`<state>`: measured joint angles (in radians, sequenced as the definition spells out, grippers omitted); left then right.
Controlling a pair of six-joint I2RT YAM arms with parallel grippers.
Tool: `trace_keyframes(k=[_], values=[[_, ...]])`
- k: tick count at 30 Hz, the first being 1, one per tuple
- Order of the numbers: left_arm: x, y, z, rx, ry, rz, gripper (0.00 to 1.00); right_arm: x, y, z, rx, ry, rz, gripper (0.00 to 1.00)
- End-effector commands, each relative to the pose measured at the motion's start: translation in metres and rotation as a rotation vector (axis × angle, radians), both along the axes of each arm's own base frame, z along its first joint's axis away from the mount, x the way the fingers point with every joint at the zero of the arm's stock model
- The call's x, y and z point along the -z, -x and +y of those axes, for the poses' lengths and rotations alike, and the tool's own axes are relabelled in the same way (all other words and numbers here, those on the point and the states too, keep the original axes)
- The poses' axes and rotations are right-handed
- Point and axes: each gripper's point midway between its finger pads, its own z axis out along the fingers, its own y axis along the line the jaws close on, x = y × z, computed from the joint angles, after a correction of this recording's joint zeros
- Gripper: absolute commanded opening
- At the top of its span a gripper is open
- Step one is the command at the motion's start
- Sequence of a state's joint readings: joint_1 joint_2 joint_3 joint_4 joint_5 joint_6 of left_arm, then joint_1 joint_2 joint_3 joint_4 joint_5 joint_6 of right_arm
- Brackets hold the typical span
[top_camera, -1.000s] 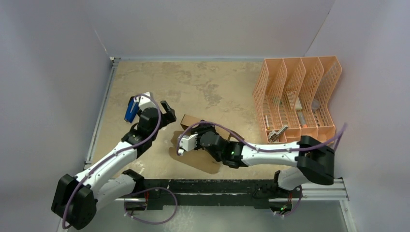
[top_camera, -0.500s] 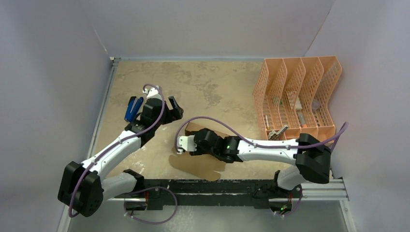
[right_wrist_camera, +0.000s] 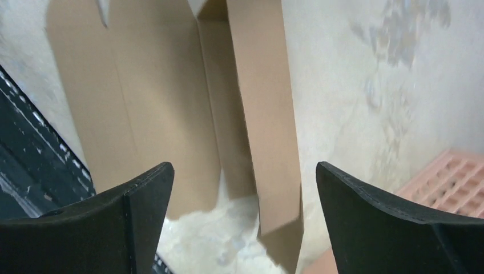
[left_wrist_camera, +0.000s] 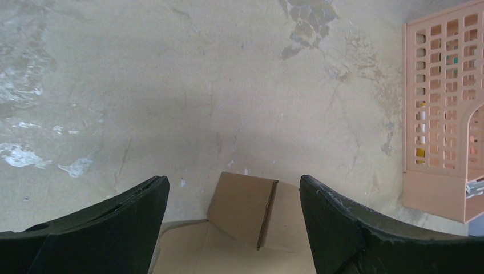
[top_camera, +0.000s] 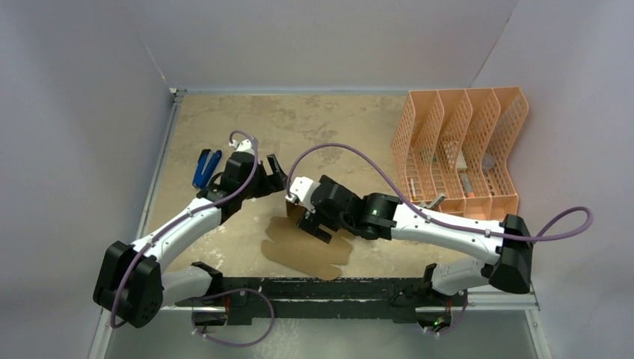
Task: Fold the paper box
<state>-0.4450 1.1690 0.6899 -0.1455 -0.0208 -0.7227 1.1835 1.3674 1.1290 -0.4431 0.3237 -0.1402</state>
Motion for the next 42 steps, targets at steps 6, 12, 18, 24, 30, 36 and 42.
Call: trace_keyframes(k=[6, 12, 18, 24, 30, 36, 42], values=[[-0.019, -0.004, -0.021, 0.062, 0.092, 0.014, 0.85, 0.023, 0.03, -0.077, 0.37, 0.047, 0.189, 0.97], [-0.009, -0.004, -0.025, 0.087, 0.077, 0.048, 0.84, 0.039, 0.016, -0.081, 0.443, 0.044, 0.118, 0.87], [-0.006, -0.004, -0.029, 0.106, 0.081, 0.064, 0.83, 0.05, 0.0, -0.076, 0.51, 0.033, 0.056, 0.72], [-0.004, -0.003, -0.033, 0.121, 0.099, 0.072, 0.81, 0.066, -0.005, -0.066, 0.529, -0.001, 0.08, 0.59], [-0.001, -0.001, -0.041, 0.129, 0.154, 0.083, 0.8, 0.076, -0.012, -0.05, 0.515, -0.078, 0.078, 0.52], [0.003, 0.002, -0.042, 0.112, 0.192, 0.092, 0.79, 0.069, -0.038, -0.023, 0.479, -0.186, 0.006, 0.48], [-0.002, 0.001, -0.029, 0.045, 0.169, 0.065, 0.79, 0.058, -0.074, 0.004, 0.418, -0.339, -0.028, 0.49]])
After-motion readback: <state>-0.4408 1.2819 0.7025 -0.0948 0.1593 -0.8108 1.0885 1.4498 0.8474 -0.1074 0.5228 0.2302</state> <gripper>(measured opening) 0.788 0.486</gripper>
